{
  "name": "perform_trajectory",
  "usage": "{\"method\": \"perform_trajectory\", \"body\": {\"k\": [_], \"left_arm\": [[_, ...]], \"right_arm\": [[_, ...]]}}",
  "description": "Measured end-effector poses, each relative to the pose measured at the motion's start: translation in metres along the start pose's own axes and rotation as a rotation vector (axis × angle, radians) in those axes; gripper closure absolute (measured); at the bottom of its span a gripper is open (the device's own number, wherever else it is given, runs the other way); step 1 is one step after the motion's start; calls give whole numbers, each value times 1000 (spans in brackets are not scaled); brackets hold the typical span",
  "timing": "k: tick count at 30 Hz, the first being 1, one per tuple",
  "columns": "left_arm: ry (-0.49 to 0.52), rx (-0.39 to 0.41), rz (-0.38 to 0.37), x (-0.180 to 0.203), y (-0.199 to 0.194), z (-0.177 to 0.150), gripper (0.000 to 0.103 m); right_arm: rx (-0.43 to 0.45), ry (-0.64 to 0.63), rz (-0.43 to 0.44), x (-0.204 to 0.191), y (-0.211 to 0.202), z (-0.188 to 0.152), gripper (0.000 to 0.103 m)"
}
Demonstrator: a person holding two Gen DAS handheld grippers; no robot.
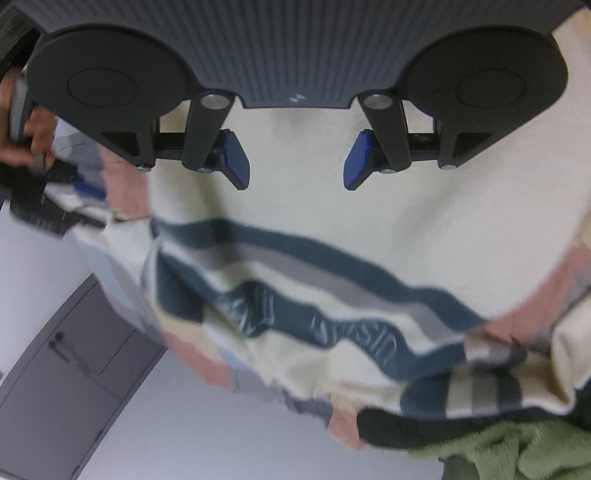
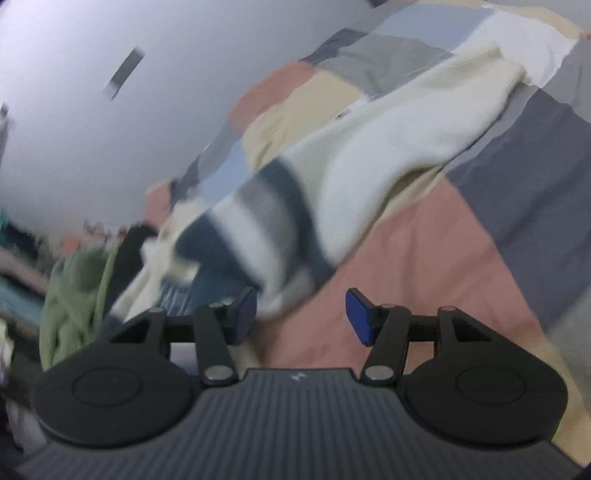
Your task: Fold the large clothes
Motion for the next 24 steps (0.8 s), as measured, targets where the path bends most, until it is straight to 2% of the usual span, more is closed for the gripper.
{"method": "perform_trajectory", "body": {"k": [5,8,11,13,14,15,17,20,24], "left_arm": [[-18,-31,37,-25,33,-6,41],[-21,-15,47,-33,40,0,41],[-32,14,44,-40,45,6,41],[-43,29,36,-43,48,9,41],[-45,33,35,-45,50,10,41],[-44,37,38,-46,51,11,41],[-38,49,35,-47,51,14,41],[-29,69,15,-46,50,19,41],[-18,91,-12,-41,46,24,41]], "right_arm": [[40,186,-7,40,62,36,46],[94,232,-8,54,91,55,47],[199,239,11,56,103,76,47],[244,207,1,57,112,90,56],[256,200,-18,59,116,97,76],[277,185,-49,61,117,106,87],[360,122,-70,59,108,128,92],[481,12,-129,57,87,166,92],[586,18,-214,79,63,220,93]]}}
Point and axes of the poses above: each gripper's, at about its wrist camera, not at the fingertips, and y roughly the way its jaws point, x to its right, z to its top, the point moved 7 cm from there along y, roughly the way its jaws point, and after that the axes turned 10 degrees about -z, right-handed, at the moved point
